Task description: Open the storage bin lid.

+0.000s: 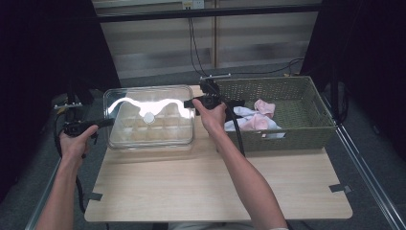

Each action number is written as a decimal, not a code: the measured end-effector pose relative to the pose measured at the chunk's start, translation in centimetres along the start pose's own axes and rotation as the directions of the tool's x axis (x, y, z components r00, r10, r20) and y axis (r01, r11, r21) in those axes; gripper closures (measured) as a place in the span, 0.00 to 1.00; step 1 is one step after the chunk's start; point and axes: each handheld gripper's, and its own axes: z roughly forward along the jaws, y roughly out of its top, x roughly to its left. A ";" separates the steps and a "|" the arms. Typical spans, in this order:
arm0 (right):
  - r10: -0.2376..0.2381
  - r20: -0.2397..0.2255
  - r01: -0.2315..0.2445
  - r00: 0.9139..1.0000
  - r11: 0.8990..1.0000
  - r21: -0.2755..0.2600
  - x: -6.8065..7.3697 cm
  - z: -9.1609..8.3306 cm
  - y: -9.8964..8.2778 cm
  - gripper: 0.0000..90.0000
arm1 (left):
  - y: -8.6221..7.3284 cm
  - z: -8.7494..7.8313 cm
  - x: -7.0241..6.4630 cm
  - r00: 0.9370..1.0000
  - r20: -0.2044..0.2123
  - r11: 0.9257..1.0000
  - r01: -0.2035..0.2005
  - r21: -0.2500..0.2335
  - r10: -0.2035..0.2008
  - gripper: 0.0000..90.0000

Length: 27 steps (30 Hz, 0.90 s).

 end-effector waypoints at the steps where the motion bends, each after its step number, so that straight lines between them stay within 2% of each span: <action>1: -0.004 -0.003 0.004 1.000 1.000 0.001 0.1 -0.2 0.0 0.74 | 0.0 -0.1 -0.2 1.000 -0.005 1.000 0.003 -0.002 -0.003 0.73; 11: -0.017 -0.034 0.016 0.999 1.000 -0.014 0.1 -1.8 -0.8 0.74 | -0.1 -1.1 -1.3 0.999 0.016 0.999 -0.036 -0.021 0.036 0.76; 16: -0.021 -0.045 0.019 0.999 0.999 -0.028 0.2 -2.6 -0.9 0.74 | 0.0 -1.8 -2.0 0.999 0.032 0.998 -0.034 -0.049 0.036 0.77; 27: -0.048 -0.069 0.045 0.996 0.998 -0.044 0.8 -4.0 -2.0 0.75 | -0.5 -2.3 -2.7 0.998 0.025 0.997 -0.058 -0.048 0.059 0.77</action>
